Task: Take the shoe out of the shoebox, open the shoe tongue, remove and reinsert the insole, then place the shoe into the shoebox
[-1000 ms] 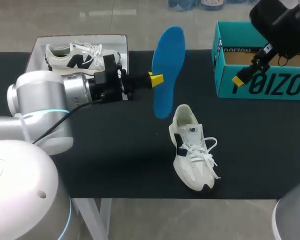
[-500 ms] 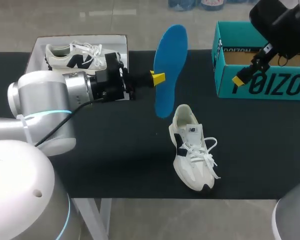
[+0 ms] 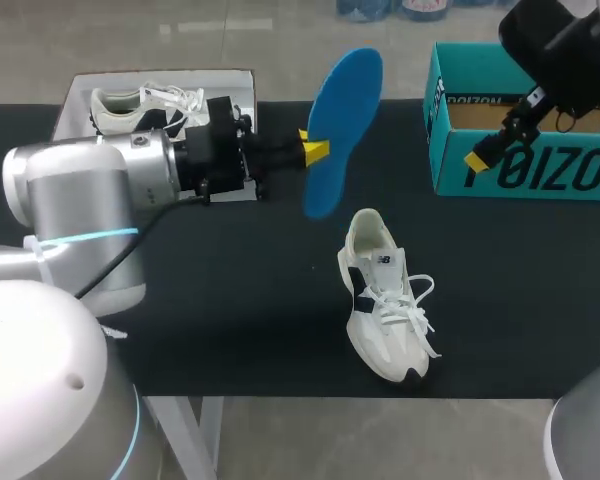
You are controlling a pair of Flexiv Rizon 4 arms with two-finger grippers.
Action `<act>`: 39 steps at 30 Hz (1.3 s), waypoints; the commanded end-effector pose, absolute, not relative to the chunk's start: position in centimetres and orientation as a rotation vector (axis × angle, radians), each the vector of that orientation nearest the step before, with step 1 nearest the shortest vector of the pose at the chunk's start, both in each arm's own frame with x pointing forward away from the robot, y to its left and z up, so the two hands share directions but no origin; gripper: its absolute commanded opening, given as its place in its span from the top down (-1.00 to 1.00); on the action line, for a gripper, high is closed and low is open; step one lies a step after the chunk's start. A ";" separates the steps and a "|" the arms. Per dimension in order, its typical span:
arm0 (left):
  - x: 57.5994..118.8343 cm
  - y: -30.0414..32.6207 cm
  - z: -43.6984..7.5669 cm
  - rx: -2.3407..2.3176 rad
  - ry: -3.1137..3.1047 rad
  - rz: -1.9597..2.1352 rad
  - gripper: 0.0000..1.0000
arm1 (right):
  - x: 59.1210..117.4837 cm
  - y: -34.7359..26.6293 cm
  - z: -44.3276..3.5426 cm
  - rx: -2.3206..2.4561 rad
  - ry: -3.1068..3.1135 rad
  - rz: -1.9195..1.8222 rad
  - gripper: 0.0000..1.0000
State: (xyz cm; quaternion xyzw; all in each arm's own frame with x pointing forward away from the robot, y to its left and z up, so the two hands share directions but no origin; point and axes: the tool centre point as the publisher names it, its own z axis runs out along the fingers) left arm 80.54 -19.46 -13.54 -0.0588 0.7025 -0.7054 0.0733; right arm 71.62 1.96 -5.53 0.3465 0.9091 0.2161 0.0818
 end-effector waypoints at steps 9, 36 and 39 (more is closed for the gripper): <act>76.7 -18.1 -13.2 0.670 2.020 -1.517 1.00 | 71.9 2.2 -5.5 1.038 2.721 0.640 -1.00; 77.0 -18.3 -13.3 0.657 2.116 -1.444 1.00 | 71.9 2.2 -5.5 1.038 2.721 0.640 -1.00; 77.0 -18.3 -13.3 0.657 2.116 -1.444 1.00 | 71.9 2.2 -5.5 1.038 2.721 0.640 -1.00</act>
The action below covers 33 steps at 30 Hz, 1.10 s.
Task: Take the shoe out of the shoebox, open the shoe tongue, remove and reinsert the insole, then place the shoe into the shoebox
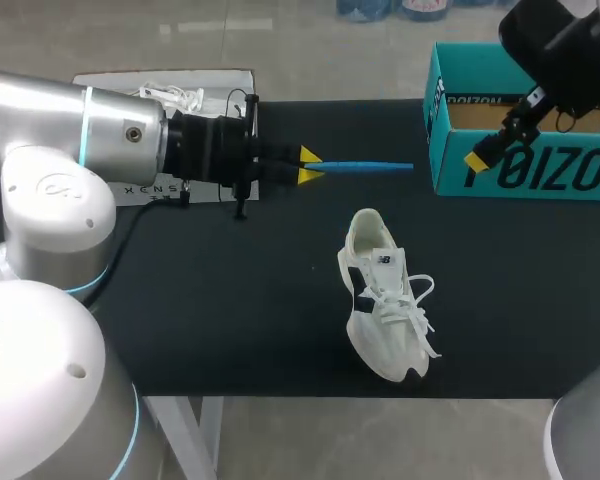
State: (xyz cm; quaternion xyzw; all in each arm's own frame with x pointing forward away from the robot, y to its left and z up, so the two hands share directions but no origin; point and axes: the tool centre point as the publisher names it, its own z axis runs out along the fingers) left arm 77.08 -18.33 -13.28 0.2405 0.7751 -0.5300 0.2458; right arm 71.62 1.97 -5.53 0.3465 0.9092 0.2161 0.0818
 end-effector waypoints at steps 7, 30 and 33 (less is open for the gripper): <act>77.0 -18.3 -13.3 0.657 2.116 -1.444 1.00 | 71.9 2.2 -5.5 1.038 2.721 0.640 -1.00; 77.1 -15.5 -15.0 1.149 1.424 -1.152 1.00 | 71.9 2.2 -5.5 1.038 2.721 0.640 -1.00; 77.4 -15.6 -15.0 1.161 1.402 -1.143 1.00 | 71.9 2.2 -5.5 1.038 2.721 0.640 -1.00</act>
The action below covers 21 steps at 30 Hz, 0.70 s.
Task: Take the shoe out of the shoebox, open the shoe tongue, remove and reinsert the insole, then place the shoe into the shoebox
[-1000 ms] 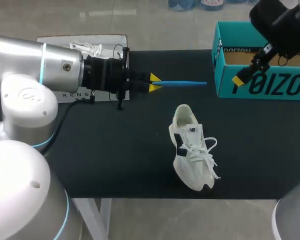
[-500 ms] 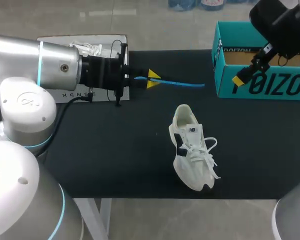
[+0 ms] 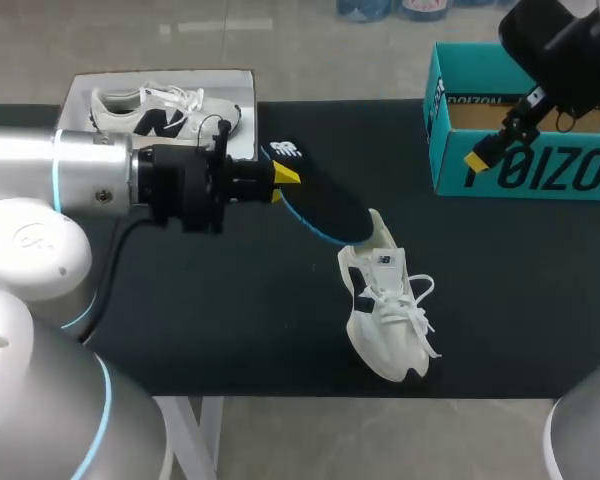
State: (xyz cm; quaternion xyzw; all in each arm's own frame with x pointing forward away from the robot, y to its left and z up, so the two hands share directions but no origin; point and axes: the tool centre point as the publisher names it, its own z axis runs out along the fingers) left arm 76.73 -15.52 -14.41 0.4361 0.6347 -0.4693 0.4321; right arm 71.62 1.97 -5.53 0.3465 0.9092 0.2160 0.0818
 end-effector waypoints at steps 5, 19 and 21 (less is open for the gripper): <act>78.0 -16.1 -14.8 1.196 1.381 -1.113 1.00 | 71.9 2.2 -5.5 1.038 2.721 0.640 -1.00; 81.3 -16.8 -13.9 1.270 1.348 -0.979 1.00 | 71.9 2.2 -5.5 1.038 2.721 0.640 -1.00; 81.8 -16.6 -13.7 1.293 1.341 -0.955 1.00 | 71.9 2.2 -5.5 1.038 2.721 0.640 -1.00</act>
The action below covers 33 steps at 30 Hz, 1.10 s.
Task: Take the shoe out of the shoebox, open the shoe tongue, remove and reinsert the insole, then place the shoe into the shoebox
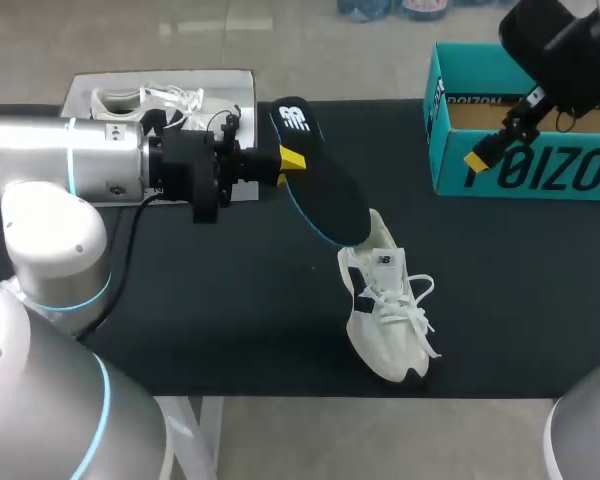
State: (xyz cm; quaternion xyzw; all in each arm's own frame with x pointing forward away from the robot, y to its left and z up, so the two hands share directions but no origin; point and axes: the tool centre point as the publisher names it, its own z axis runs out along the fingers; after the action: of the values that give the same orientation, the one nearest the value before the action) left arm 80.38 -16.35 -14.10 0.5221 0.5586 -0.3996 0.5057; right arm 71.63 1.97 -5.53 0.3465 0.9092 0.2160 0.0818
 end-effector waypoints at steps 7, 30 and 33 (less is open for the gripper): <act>83.0 -16.3 -13.4 1.356 1.372 -0.865 1.00 | 71.9 2.2 -5.5 1.038 2.721 0.640 -1.00; 84.1 -15.9 -14.4 1.466 1.018 -0.623 1.00 | 71.9 2.2 -5.5 1.038 2.721 0.640 -1.00; 84.5 -15.4 -14.7 1.444 0.991 -0.592 1.00 | 71.9 2.2 -5.5 1.038 2.721 0.640 -1.00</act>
State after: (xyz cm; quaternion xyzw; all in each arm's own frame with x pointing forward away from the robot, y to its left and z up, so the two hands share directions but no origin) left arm 84.49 -15.61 -13.85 0.6172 0.4829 -0.2835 0.5527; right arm 71.63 1.98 -5.53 0.3465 0.9092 0.2160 0.0818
